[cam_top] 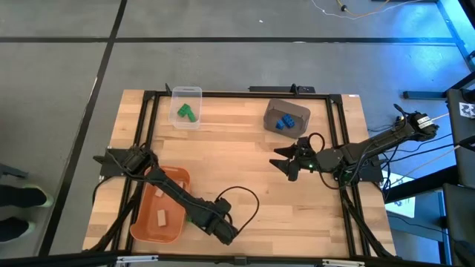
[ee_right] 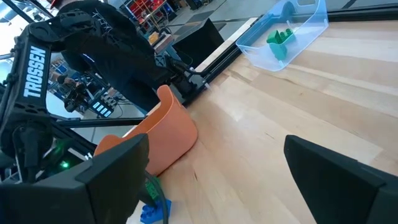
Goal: Sort & place blocks by color
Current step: Put the blue game piece into the black bin
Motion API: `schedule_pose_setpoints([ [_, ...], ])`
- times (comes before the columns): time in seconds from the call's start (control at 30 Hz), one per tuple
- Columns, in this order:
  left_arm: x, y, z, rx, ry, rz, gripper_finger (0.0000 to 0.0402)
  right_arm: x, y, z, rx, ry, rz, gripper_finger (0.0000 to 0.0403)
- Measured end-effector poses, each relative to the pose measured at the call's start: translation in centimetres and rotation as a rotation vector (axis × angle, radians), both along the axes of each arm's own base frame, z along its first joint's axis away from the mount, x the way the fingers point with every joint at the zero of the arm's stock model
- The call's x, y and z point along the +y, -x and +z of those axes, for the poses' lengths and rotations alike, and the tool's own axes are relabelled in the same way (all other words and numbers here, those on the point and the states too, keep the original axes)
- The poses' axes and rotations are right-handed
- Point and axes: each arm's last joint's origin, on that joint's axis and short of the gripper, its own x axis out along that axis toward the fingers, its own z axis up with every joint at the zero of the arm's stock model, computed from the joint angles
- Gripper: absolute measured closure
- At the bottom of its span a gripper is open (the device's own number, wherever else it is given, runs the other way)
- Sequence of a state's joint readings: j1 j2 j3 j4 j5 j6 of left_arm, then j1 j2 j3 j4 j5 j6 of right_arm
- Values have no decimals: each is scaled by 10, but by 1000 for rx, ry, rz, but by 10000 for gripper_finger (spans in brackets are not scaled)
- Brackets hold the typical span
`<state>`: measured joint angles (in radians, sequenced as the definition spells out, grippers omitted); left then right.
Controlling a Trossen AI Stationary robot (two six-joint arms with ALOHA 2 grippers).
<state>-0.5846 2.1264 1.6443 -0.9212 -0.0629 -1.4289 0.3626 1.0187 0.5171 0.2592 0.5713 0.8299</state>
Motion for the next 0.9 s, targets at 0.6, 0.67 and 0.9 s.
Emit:
schedule_pose_setpoints([
  [0.6,26,-27,-4,-121,-204,-578,157,0,0,0,-4,-3,-1,30],
  [0.67,33,-30,-1,-119,-207,-585,157,0,0,0,-4,-3,-1,30],
  [0.9,39,-37,34,-163,-154,-570,157,0,0,0,1,1,0,30],
])
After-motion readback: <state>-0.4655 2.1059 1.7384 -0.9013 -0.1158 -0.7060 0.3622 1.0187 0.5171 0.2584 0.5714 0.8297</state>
